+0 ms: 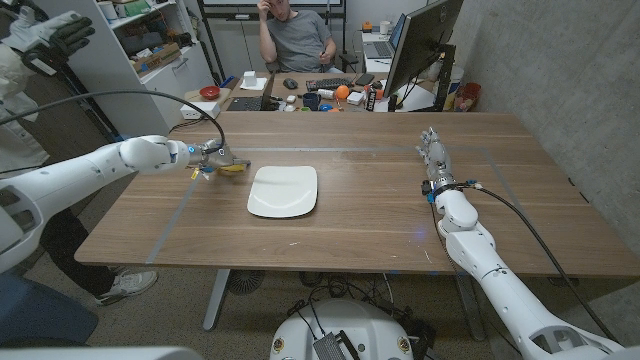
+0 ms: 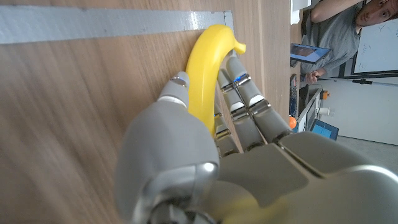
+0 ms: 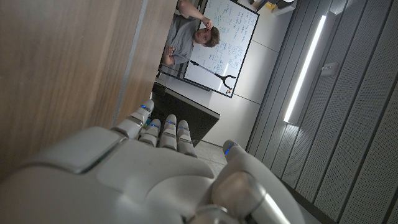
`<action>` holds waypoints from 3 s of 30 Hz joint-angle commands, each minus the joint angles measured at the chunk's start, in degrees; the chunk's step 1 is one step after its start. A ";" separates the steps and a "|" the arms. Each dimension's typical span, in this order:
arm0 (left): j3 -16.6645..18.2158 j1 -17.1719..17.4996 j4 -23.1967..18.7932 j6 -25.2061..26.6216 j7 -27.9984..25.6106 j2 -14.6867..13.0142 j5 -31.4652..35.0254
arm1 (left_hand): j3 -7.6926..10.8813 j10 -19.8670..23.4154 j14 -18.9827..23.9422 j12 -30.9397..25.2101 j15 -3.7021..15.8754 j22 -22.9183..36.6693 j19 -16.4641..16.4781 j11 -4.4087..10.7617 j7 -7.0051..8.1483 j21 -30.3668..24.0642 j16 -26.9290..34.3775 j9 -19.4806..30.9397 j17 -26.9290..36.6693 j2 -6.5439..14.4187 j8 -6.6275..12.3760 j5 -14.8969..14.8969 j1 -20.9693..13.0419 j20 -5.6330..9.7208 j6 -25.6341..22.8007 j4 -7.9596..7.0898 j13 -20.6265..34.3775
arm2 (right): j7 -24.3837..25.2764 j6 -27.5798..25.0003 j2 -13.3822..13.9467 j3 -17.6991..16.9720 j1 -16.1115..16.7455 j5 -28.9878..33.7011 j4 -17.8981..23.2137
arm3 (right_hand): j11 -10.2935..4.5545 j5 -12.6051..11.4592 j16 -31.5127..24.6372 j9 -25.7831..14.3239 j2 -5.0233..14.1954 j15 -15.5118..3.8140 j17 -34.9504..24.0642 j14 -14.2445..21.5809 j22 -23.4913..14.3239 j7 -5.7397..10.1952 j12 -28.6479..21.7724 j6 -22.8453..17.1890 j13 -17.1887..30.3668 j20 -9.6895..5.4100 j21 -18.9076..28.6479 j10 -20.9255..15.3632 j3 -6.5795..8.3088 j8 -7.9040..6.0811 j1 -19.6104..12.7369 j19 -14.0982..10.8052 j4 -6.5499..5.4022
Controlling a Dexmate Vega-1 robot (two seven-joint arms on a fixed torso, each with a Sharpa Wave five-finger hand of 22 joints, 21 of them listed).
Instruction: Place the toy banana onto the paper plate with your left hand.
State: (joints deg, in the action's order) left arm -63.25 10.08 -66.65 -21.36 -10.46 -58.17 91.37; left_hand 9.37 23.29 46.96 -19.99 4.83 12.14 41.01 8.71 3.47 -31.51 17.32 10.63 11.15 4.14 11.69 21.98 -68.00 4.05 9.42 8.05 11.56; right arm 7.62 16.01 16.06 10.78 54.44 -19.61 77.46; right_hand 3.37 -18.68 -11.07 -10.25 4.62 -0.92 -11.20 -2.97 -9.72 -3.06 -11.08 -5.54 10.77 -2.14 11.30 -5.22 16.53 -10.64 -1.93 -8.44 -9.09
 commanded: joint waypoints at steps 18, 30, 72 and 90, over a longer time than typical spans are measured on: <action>1.36 1.43 -1.53 1.37 -1.27 -0.53 -5.05 | -5.38 28.10 21.43 -5.25 8.77 1.17 13.26 2.26 -4.40 -17.13 1.83 1.17 3.72 1.96 7.15 -0.49 -3.69 6.83 -35.85 -2.08 5.10 | -0.88 0.78 0.46 -0.79 0.02 -0.30 -0.48 | -0.29 -0.43 -0.08 -0.17 2.94 -0.32 0.10 0.25 -0.27 0.41 -0.29 -0.77 0.24 -1.33 0.19 -0.27 0.35 -0.50 -0.66 -0.05 0.42; 4.88 3.90 -4.09 2.21 3.65 -0.94 -10.16 | -6.08 36.44 30.92 -8.21 7.94 -0.08 20.63 -0.57 -8.52 -24.46 5.94 0.55 7.25 3.34 8.31 0.32 -3.40 7.72 -54.79 -3.55 6.18 | -0.41 0.77 0.67 -0.93 0.62 -0.13 0.20 | -0.41 -0.44 -0.11 -0.17 2.91 -0.36 0.12 0.42 -0.27 0.58 -0.36 -0.91 0.23 -1.39 0.19 -0.48 0.41 -0.50 -0.79 -0.07 0.49; 16.16 11.78 -15.85 7.60 4.90 -5.03 -15.01 | -6.43 40.28 32.59 -7.63 7.52 -0.15 21.88 -1.37 -9.46 -27.77 10.67 0.67 10.75 4.07 6.31 -0.16 -3.04 7.89 -61.92 -5.02 4.97 | 0.15 0.80 2.10 -0.67 2.18 0.17 3.49 | -0.41 -0.46 -0.09 -0.18 2.93 -0.49 0.16 0.64 -0.26 0.44 -0.37 -1.18 0.22 -1.62 0.15 -0.72 0.63 -0.44 -1.09 -0.03 0.60; 20.85 15.64 -19.22 7.64 3.13 -6.60 -19.95 | -6.57 40.43 32.54 -7.11 7.57 -0.24 21.76 -1.60 -9.70 -28.21 11.05 0.78 11.17 4.22 5.49 -0.32 -2.56 7.86 -62.38 -5.74 4.52 | 1.38 0.39 2.65 -0.08 3.36 0.87 5.65 | -0.41 -0.46 -0.07 -0.19 2.95 -0.46 0.16 0.69 -0.26 0.44 -0.39 -1.34 0.22 -1.71 0.15 -0.87 0.71 -0.46 -1.16 -0.06 0.61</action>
State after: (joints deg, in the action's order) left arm -45.08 23.67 -83.95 -13.35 -5.67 -64.03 74.51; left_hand 1.55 54.18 79.86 -27.24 12.48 11.70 62.73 -2.05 -6.65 -59.35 28.04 11.24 22.21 4.00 17.44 21.72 -69.02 11.43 -49.05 3.56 15.80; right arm 8.32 16.63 18.37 10.37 57.00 -19.06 81.73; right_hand 3.07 -18.81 -11.07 -10.25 5.00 -1.23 -10.94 -2.65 -9.72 -2.66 -11.08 -6.56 10.77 -2.14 11.30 -5.52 17.02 -10.64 -2.61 -8.44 -8.60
